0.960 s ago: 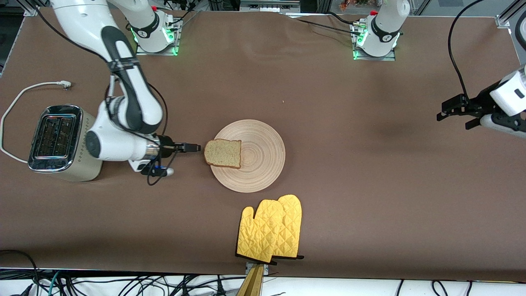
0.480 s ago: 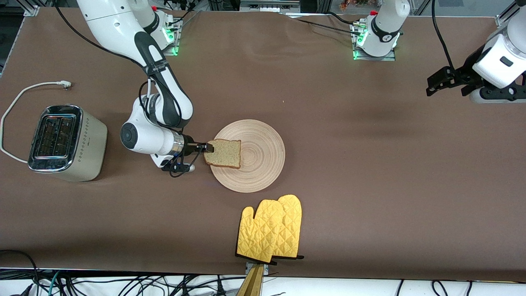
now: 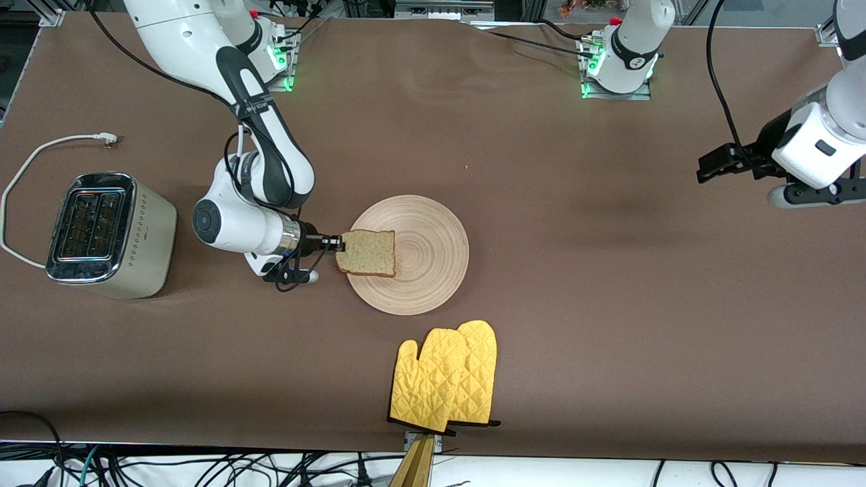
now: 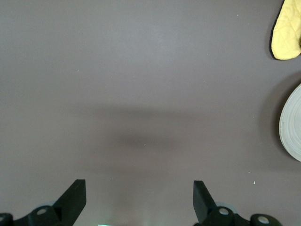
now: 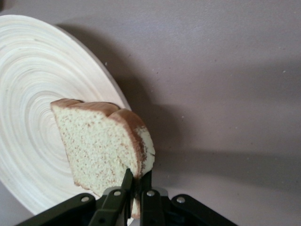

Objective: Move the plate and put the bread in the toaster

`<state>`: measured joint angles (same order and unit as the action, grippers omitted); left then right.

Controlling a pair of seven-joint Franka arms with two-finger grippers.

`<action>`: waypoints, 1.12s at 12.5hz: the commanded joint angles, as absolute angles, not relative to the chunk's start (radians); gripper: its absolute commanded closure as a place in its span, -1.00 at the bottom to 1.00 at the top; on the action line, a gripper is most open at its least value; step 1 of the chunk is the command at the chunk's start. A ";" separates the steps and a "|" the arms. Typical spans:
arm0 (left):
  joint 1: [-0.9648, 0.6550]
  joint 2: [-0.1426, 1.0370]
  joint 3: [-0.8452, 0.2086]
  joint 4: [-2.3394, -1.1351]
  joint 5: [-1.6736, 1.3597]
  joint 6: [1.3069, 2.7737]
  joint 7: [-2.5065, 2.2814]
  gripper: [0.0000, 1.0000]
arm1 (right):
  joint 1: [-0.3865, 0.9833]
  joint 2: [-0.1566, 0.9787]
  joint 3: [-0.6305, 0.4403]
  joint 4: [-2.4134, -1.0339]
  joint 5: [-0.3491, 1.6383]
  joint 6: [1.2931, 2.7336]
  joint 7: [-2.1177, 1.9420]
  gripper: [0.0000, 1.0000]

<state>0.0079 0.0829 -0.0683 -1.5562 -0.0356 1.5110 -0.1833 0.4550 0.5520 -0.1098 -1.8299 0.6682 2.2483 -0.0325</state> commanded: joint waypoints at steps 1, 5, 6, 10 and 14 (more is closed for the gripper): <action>0.008 0.086 -0.075 -1.509 -0.018 1.491 -0.184 -1.00 | 0.448 0.502 -0.115 -1.832 0.684 2.194 -0.032 1.00; 0.006 0.086 -0.072 -1.508 -0.005 1.491 -0.179 -1.00 | 0.445 0.404 -0.185 -1.818 0.666 2.024 -0.035 1.00; 0.009 0.087 -0.069 -1.506 -0.006 1.496 -0.166 -1.00 | 0.445 0.391 -0.233 -1.790 0.637 1.943 -0.035 1.00; 0.060 0.094 -0.061 -1.482 -0.021 1.494 -0.020 -1.00 | 0.443 0.388 -0.362 -1.605 0.369 1.596 -0.043 1.00; 0.061 0.095 -0.064 -1.480 -0.009 1.496 0.009 -1.00 | 0.440 0.382 -0.461 -1.473 0.038 1.398 -0.170 1.00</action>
